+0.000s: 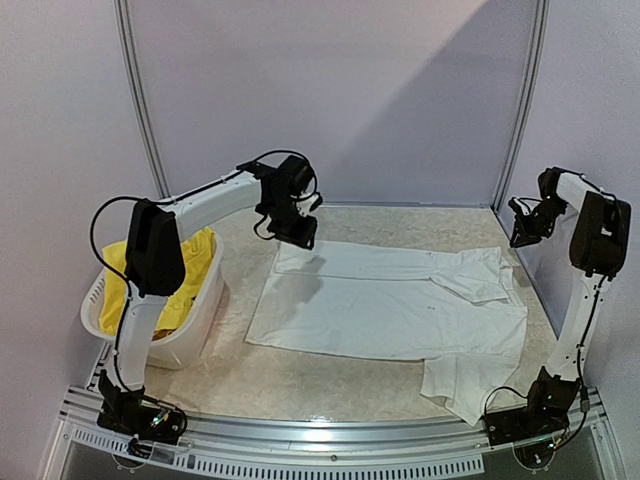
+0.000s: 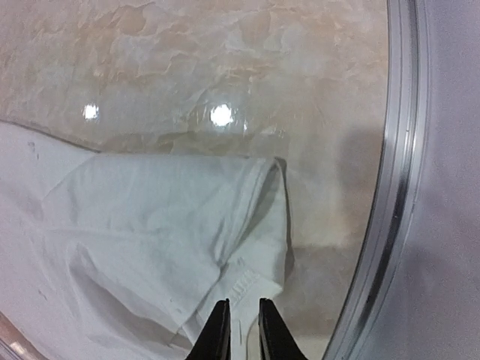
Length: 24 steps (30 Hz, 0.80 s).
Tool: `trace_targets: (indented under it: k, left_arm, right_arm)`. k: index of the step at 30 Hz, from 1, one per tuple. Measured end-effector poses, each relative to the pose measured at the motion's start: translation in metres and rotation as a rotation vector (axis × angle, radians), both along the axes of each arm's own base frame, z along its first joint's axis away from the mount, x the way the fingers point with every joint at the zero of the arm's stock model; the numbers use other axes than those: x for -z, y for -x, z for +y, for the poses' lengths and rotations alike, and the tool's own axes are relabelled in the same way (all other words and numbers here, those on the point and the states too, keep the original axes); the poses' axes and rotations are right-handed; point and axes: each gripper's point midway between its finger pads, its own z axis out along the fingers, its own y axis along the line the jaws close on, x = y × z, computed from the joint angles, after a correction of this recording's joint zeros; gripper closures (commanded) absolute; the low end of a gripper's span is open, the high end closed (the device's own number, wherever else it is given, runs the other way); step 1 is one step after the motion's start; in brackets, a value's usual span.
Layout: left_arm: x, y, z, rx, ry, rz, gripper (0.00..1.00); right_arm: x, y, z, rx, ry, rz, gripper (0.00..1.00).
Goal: Fold and stack the mixed laundry pile
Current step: Smooth out the 1/3-folded T-shirt at the center of the board.
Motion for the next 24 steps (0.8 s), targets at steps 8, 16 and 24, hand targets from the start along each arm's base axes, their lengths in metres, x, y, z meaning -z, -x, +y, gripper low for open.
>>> trace_targets:
  k: [8, 16, 24]
  left_arm:
    - [0.012, -0.079, 0.018, -0.158, 0.108, -0.055, 0.61]
    - [0.067, -0.091, 0.025, -0.255, 0.184, 0.055, 0.62]
    - [0.082, -0.091, 0.028, -0.305, 0.211, 0.089, 0.62]
  right_arm:
    - [0.061, -0.012, 0.005, 0.026, -0.025, 0.112, 0.91]
    - [0.080, -0.010, -0.008, 0.069, 0.039, 0.155, 0.90]
    - [0.078, -0.015, -0.013, 0.134, 0.091, 0.155, 0.74]
